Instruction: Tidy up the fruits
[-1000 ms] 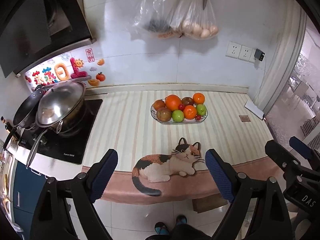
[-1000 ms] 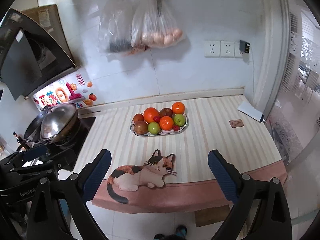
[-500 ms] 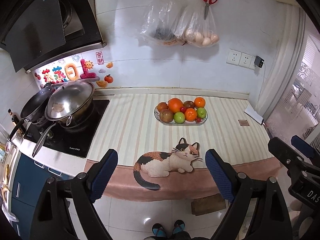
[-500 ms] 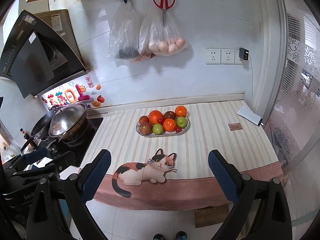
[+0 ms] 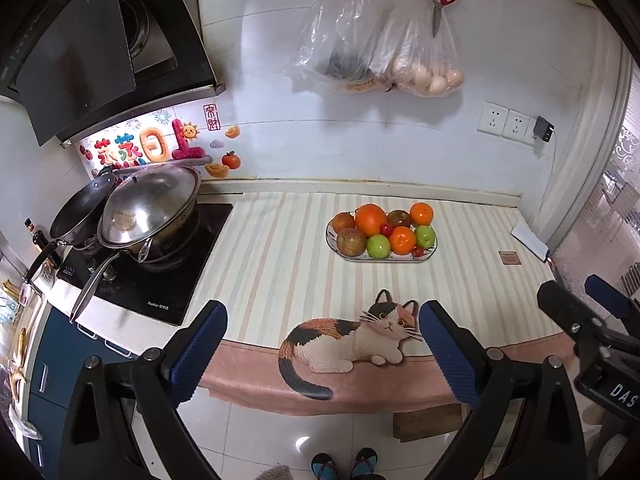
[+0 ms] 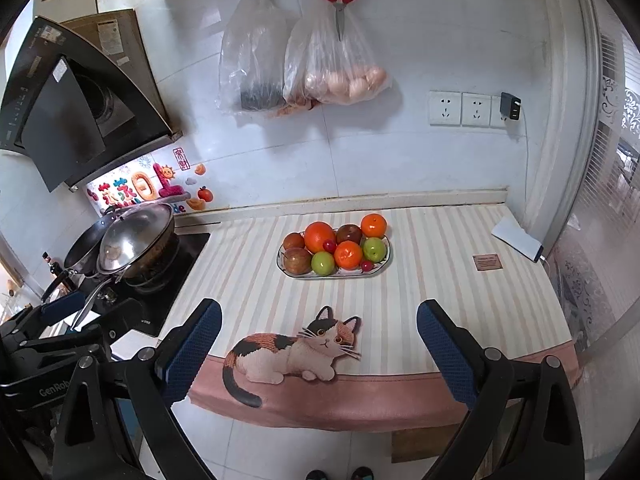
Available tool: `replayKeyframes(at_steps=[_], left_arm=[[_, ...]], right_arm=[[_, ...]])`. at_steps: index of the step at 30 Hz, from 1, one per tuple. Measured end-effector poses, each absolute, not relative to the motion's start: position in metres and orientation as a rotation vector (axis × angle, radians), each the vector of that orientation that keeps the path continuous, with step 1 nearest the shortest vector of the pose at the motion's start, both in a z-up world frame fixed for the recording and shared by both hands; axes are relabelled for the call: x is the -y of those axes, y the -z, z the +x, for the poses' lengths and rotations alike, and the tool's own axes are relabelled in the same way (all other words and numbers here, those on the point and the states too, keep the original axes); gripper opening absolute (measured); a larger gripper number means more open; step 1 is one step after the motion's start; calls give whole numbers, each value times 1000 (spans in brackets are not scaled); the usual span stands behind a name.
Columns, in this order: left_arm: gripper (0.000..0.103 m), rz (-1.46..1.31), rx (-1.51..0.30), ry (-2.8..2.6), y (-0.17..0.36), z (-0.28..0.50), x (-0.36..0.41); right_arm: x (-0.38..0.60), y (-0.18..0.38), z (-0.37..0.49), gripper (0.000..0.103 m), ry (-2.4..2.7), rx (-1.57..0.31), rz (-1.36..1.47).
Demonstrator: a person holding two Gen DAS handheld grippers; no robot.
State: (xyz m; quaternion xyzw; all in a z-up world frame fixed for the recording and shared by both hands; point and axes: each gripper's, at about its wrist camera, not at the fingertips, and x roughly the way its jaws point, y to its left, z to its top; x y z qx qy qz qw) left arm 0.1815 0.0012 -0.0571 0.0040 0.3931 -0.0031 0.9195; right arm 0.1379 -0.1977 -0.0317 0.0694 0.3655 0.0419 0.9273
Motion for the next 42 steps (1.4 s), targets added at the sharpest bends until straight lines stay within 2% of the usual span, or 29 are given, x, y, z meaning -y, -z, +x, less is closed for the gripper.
replayKeyframes(at_steps=[23, 42], left_arm=[[98, 5, -845, -7, 71, 201, -4], [98, 2, -847, -11, 72, 203, -4]], right_arm=[[194, 63, 168, 100, -71, -796, 131], [198, 63, 169, 100, -67, -796, 135]])
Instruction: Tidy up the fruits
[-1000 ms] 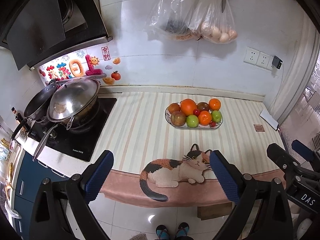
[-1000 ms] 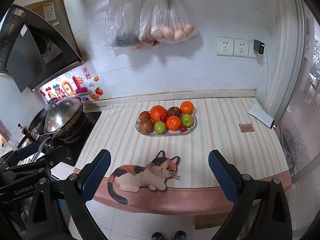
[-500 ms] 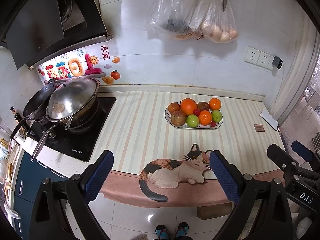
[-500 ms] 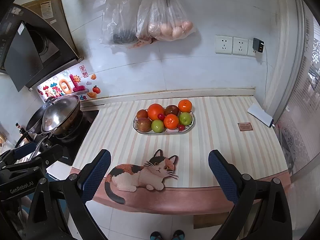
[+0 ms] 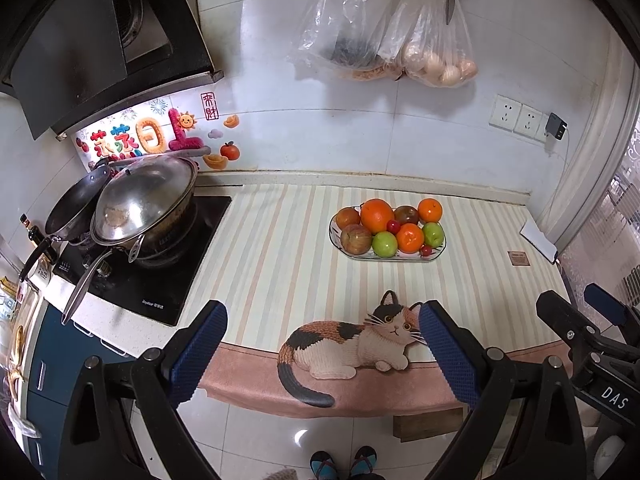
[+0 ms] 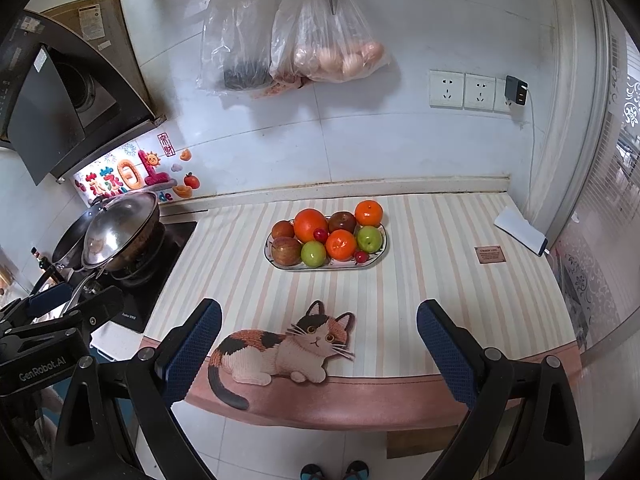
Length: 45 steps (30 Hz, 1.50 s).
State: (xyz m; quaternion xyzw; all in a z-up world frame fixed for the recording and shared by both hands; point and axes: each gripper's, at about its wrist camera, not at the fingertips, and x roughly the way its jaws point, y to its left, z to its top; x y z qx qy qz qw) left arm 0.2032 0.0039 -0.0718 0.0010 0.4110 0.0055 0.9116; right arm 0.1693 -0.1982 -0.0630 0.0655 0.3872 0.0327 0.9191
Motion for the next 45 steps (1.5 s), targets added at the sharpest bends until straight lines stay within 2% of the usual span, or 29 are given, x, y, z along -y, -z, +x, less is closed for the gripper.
replayKeyframes(at_steps=[45], left_arm=[[98, -5, -845, -13, 71, 206, -2]], right_arm=[[193, 60, 172, 100, -75, -797, 137]])
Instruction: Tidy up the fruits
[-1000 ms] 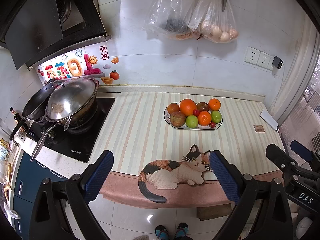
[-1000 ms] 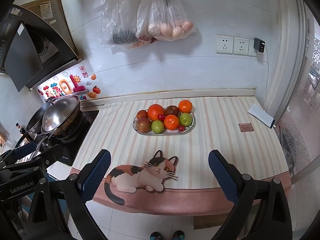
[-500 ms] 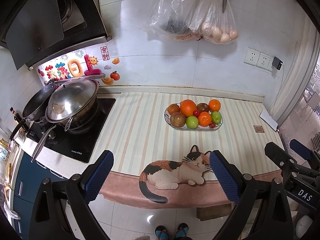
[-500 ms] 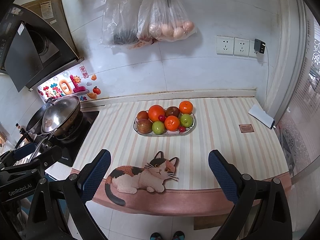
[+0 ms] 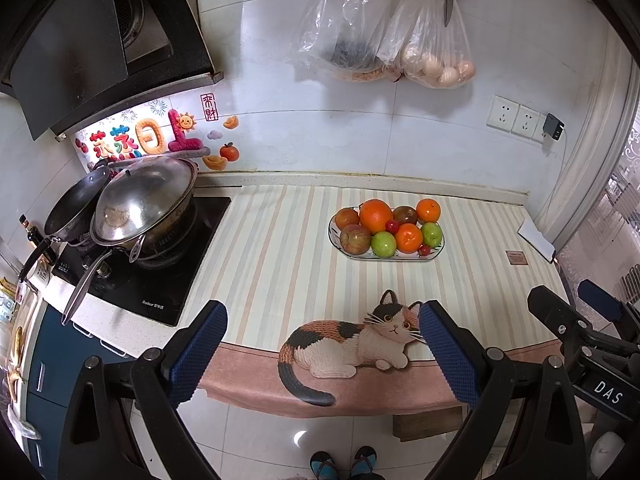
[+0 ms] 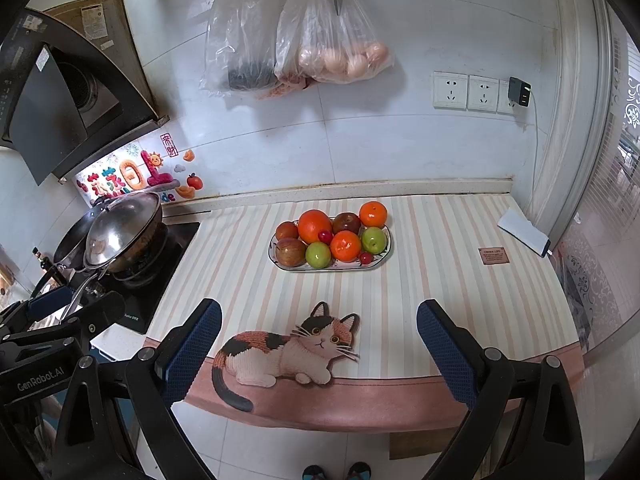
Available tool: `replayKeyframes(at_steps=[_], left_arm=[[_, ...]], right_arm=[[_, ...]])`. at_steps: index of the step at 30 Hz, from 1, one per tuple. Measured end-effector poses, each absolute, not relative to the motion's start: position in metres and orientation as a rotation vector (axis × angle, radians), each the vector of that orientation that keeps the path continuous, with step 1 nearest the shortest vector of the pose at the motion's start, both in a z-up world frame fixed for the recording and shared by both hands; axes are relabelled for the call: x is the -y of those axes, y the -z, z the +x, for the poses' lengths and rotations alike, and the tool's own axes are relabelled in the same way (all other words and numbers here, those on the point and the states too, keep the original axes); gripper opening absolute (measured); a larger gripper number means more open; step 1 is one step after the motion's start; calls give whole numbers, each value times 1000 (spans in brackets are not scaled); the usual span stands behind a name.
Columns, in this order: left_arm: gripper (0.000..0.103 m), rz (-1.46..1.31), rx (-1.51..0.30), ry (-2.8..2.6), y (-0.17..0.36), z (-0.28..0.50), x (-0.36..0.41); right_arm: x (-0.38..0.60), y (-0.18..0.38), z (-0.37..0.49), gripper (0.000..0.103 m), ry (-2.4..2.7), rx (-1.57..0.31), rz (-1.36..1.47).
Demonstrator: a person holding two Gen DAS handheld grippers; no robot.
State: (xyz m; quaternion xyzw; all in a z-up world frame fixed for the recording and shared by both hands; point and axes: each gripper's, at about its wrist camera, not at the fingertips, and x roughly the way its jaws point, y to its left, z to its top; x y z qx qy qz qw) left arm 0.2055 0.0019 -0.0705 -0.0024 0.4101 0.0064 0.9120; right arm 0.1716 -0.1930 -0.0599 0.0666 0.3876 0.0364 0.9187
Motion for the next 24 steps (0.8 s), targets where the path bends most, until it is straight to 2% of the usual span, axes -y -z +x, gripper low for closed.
replayKeyframes(at_steps=[24], left_arm=[[98, -6, -847, -6, 72, 203, 1]], right_arm=[[197, 60, 170, 100, -73, -799, 136]])
